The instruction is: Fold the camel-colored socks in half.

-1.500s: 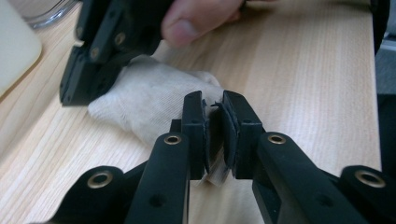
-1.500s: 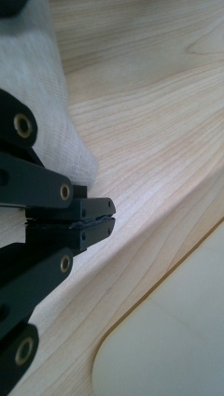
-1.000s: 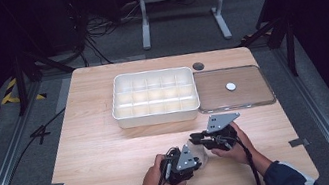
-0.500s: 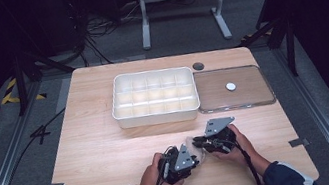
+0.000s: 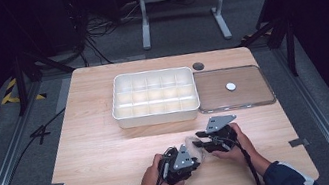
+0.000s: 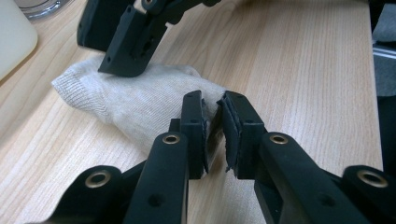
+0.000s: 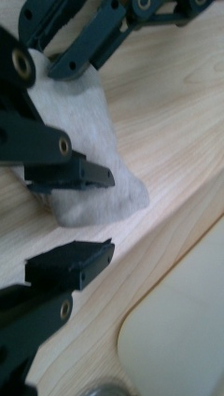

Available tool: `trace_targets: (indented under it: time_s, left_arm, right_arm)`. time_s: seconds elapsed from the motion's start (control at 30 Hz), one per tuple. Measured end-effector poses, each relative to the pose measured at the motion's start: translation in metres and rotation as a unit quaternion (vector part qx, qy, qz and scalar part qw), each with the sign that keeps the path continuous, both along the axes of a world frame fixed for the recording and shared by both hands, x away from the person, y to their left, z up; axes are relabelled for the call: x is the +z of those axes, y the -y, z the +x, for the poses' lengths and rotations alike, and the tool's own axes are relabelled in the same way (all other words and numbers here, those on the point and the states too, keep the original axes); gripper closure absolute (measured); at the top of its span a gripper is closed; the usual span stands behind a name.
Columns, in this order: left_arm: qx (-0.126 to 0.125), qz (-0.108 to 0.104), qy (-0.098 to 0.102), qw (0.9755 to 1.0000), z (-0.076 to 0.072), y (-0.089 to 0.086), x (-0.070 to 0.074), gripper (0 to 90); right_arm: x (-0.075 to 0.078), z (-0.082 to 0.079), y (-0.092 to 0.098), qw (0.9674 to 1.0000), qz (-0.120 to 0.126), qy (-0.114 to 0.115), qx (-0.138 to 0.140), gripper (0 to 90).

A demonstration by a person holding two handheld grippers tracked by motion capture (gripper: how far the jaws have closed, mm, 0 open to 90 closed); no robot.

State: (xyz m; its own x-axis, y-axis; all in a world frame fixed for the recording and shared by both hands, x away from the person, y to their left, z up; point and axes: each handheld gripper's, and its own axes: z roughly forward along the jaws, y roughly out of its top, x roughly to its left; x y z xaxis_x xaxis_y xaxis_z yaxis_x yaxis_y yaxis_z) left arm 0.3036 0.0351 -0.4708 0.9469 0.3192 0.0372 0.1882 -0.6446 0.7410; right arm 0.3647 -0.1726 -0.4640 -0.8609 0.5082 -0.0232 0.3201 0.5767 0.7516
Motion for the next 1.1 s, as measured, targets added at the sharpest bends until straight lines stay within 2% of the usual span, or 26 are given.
trace_targets:
  time_s: [0.03,0.1,0.17,0.27,0.33,0.47,0.6,0.67,0.7,0.73,0.83,1.1]
  left_arm:
    - [0.001,0.000,0.000,1.0000,0.000,0.000,0.000,78.7]
    - [0.001,0.000,0.001,1.0000,0.000,0.000,0.000,78.5]
    - [0.001,0.002,0.004,1.0000,0.000,0.000,0.001,78.1]
    - [0.008,-0.004,0.003,1.0000,0.000,0.000,0.001,77.9]
    - [0.009,-0.003,0.002,1.0000,0.000,-0.001,0.001,77.7]
    - [0.006,0.001,0.009,0.9999,0.000,-0.002,0.003,77.3]
    - [0.005,-0.001,0.006,1.0000,0.000,-0.001,0.002,77.7]
    - [0.007,-0.003,0.003,1.0000,0.000,-0.001,0.000,79.2]
    - [0.007,-0.003,0.003,1.0000,0.000,-0.001,0.000,79.3]
    - [0.005,0.001,0.007,1.0000,0.000,0.000,0.000,79.3]
    - [-0.005,0.015,0.017,0.9997,-0.004,0.003,0.002,76.9]
    - [-0.017,0.015,0.008,0.9997,-0.008,-0.005,0.011,67.8]
  right_arm:
    - [0.002,0.002,0.003,0.9999,0.004,-0.002,-0.015,55.3]
    - [0.005,0.003,0.006,0.9996,0.008,0.002,-0.026,53.0]
    - [0.009,0.002,0.010,0.9988,0.017,0.017,-0.042,52.9]
    - [0.013,0.001,0.013,0.9978,0.038,0.024,-0.049,52.5]
    - [0.015,-0.001,0.013,0.9976,0.050,0.022,-0.043,51.5]
    - [0.014,-0.005,0.005,0.9986,0.047,0.009,-0.024,50.2]
    - [0.012,-0.009,-0.002,0.9994,0.033,0.006,-0.007,50.5]
    - [0.007,-0.009,-0.006,1.0000,0.008,0.000,-0.005,52.6]
    - [0.007,-0.009,-0.006,1.0000,0.008,0.000,-0.005,52.6]
    - [0.003,-0.008,-0.007,1.0000,-0.006,-0.004,-0.006,53.0]
    - [-0.003,-0.004,-0.005,0.9996,0.000,-0.017,-0.022,52.0]
    - [-0.003,-0.004,-0.004,0.9996,0.002,-0.018,-0.021,51.8]
